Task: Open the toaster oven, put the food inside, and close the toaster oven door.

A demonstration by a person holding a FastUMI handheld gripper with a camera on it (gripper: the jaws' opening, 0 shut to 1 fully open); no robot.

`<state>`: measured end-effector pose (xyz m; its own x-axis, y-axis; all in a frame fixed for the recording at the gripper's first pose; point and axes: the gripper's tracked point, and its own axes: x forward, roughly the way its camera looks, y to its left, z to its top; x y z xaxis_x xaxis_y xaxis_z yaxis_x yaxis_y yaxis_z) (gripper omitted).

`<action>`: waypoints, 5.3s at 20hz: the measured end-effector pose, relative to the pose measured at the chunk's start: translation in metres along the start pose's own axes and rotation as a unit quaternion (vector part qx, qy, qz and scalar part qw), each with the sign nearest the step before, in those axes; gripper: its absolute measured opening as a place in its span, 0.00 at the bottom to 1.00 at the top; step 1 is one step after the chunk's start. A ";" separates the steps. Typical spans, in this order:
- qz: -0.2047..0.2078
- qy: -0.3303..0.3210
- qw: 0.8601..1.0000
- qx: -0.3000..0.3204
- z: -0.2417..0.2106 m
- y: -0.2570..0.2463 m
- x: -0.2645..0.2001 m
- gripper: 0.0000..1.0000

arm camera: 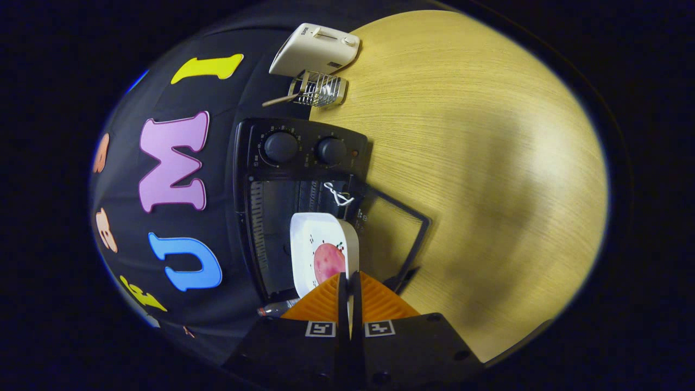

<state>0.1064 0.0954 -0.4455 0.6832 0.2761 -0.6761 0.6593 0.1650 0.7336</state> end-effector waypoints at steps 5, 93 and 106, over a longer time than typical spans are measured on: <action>0.013 -0.059 0.996 0.063 -0.009 0.031 0.042 0.05; -0.149 -0.031 0.772 -0.617 -0.076 -0.025 -0.011 0.99; -0.075 -0.091 0.774 -0.622 -0.072 0.078 -0.024 0.99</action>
<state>0.1184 0.1696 -0.3670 0.7360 0.0470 -0.6754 -0.0002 0.9976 0.0692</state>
